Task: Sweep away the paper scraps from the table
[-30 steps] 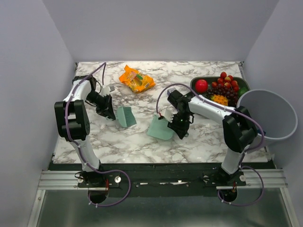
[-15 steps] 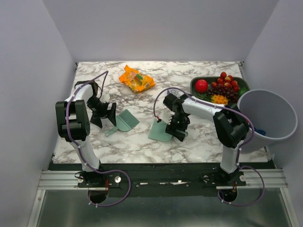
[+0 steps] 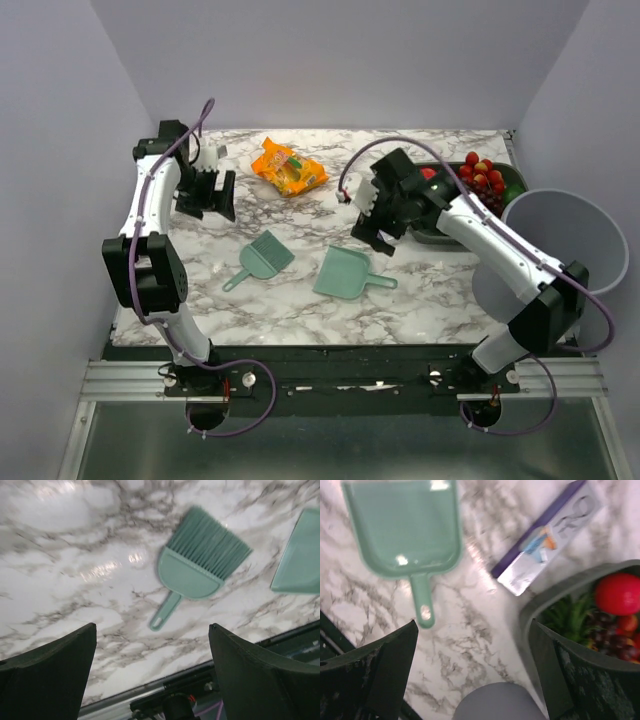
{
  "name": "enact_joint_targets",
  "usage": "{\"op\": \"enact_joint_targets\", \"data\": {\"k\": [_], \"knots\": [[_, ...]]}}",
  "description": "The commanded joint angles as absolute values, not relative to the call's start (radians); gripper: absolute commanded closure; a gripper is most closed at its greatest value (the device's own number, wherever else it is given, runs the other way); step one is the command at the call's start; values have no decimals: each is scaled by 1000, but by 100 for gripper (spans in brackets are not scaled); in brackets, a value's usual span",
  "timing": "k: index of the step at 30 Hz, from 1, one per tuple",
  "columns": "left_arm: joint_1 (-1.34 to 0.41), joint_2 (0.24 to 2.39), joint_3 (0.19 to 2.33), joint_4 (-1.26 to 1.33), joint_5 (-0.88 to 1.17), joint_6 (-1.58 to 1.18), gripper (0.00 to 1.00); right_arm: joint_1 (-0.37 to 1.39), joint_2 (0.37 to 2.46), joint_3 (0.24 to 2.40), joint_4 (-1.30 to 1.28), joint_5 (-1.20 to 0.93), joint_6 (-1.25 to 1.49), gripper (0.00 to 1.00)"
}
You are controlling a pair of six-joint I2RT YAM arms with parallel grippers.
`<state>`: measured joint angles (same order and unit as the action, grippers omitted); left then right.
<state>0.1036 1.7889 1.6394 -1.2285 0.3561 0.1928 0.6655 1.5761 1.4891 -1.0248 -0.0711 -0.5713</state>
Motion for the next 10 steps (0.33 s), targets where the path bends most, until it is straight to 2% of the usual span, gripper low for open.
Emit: {"op": "enact_joint_targets", "data": {"k": [1,5,10], "knots": [[107,1743,1810,-1223,370,212,1,657,1575,1650,-1011,72,-459,0],[107,1770,1978,-1235,364,200,2,652,1586,1781,-982,164,-370,0],[106,1795,2029,-1224,388,173,1,650,1560,1827,-911,193,-347,0]]}}
